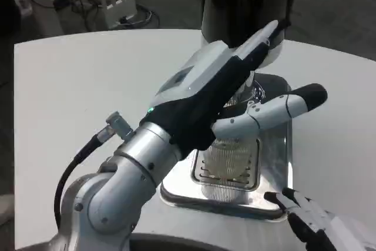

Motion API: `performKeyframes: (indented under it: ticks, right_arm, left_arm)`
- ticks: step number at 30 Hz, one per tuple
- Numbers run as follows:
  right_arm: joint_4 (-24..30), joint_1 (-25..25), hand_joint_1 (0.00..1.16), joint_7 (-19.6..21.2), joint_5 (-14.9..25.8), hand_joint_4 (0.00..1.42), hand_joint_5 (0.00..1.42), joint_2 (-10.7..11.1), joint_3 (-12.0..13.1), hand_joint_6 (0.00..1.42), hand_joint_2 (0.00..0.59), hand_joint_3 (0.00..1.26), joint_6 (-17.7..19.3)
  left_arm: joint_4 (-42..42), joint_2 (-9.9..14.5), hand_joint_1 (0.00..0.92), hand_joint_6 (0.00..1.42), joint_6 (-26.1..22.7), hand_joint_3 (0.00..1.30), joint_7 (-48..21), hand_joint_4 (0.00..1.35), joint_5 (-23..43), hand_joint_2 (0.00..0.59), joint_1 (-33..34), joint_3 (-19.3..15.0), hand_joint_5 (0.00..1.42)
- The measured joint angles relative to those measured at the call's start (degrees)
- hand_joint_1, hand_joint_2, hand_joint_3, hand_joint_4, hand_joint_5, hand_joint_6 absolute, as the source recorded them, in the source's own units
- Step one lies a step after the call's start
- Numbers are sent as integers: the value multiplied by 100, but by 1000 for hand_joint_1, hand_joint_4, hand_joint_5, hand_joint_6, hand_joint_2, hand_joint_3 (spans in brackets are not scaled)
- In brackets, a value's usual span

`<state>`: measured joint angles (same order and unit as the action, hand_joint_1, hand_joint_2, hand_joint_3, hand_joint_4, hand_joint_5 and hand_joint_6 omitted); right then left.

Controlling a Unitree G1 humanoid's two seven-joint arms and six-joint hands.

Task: Grasp the cup under the faucet to collect the drink, then remove the cup.

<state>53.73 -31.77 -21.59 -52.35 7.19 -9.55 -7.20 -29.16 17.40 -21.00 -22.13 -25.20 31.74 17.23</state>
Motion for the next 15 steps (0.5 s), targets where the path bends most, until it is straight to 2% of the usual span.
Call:
performKeyframes:
  ticks: [8, 15]
  right_arm:
    - [41, -46, 481, 3, 13, 0, 0, 9, -1, 0, 474, 105, 8]
    - [39, -45, 481, 18, 134, 0, 0, 6, -5, 0, 474, 105, 10]
  left_arm:
    - [0, 259, 0, 39, 80, 53, -193, 38, -379, 104, 130, 203, 106]
    - [-2, 275, 0, 39, 117, 56, -239, 33, -605, 104, 149, 246, 106]
